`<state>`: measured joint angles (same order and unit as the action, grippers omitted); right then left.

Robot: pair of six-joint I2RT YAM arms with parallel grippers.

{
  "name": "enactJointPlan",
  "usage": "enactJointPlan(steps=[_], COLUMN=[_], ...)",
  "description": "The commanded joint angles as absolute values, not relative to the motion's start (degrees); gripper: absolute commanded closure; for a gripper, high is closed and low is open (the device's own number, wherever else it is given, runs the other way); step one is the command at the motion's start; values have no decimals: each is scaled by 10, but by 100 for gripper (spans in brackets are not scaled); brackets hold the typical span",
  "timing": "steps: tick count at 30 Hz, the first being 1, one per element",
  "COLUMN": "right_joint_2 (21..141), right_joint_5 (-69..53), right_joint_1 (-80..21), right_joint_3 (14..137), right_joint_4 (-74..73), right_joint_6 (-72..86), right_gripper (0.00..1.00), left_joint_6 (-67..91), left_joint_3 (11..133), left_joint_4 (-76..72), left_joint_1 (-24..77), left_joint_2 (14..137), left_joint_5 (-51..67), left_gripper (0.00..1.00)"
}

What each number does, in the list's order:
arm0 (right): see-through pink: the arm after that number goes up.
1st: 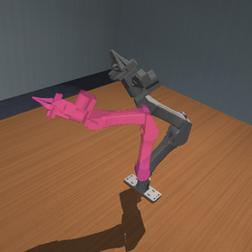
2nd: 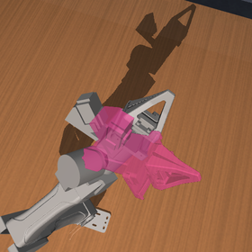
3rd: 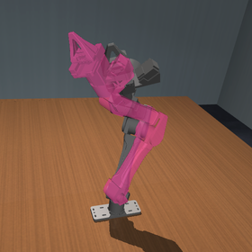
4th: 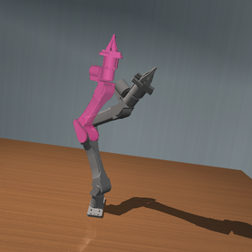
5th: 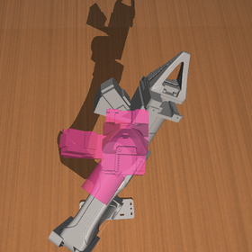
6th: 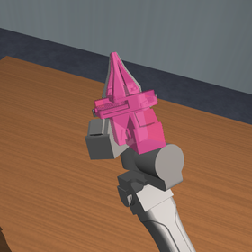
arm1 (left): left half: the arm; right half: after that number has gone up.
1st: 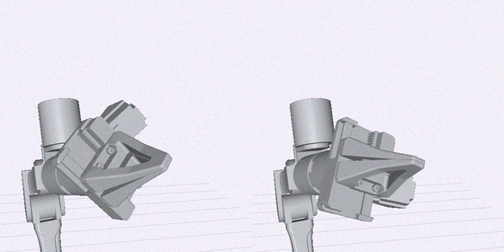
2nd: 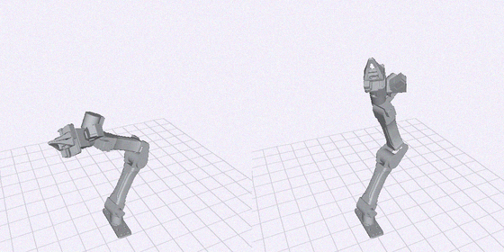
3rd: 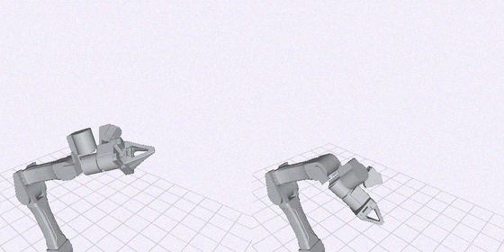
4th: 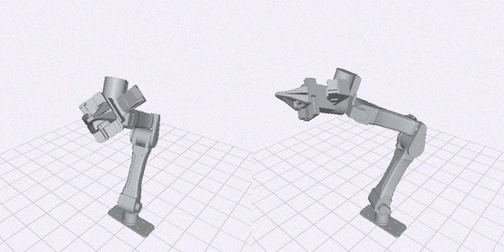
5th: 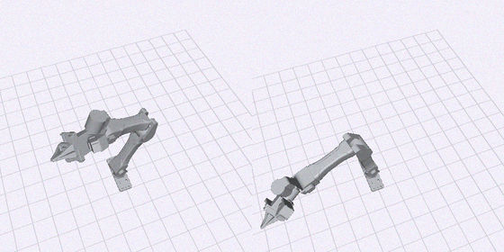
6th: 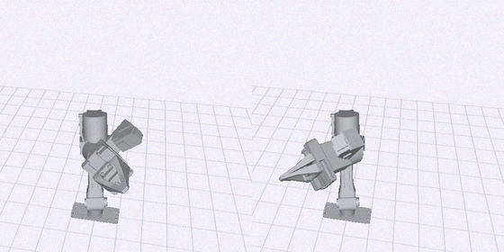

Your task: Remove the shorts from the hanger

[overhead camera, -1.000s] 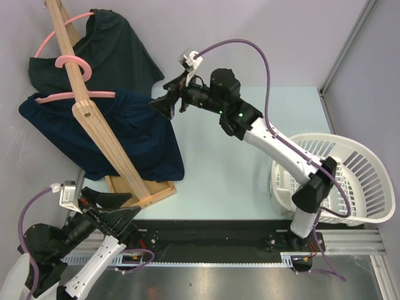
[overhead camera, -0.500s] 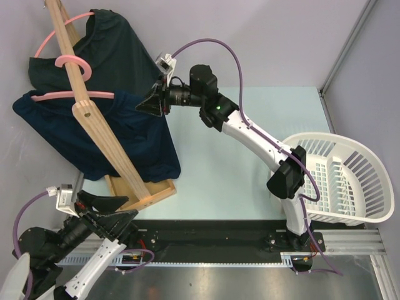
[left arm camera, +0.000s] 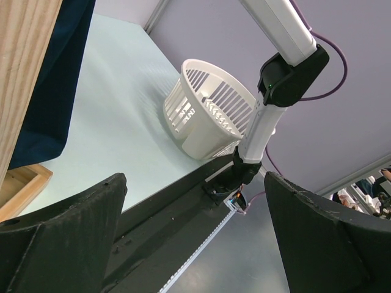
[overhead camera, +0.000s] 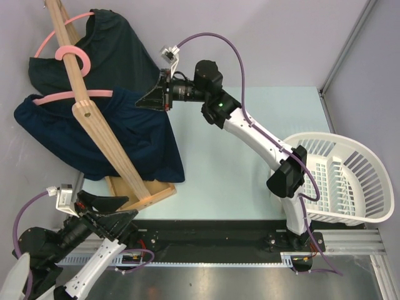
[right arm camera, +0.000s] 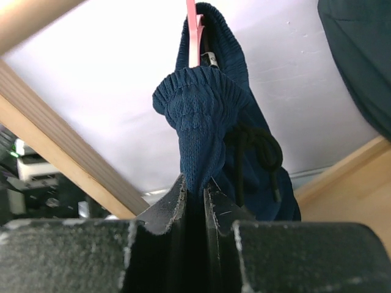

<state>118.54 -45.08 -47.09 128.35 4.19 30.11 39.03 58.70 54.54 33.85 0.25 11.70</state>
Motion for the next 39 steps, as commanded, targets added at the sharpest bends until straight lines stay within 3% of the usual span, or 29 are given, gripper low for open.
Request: enactJointPlan(steps=[1, 13, 25, 33, 39], right_joint_2=[1177, 1149, 896, 775, 682], right_joint_5=[-457, -413, -393, -346, -296], right_joint_1=[-449, -402, -266, -252, -253], right_joint_3=[1323, 1289, 887, 829, 804], right_joint_4=[184, 171, 260, -81, -226], right_joint_6=[423, 508, 540, 326, 230], right_gripper=[100, 100, 100, 100, 100], left_joint_6=[403, 419, 443, 519, 505], left_joint_3=[584, 586, 541, 480, 489], left_joint_4=[523, 496, 362, 145, 83], left_joint_1=[338, 338, 338, 338, 338], left_joint_2=[-30, -24, 17, 121, 160], left_joint_5=[120, 149, 277, 374, 374], left_gripper=[0, 0, 0, 1, 1])
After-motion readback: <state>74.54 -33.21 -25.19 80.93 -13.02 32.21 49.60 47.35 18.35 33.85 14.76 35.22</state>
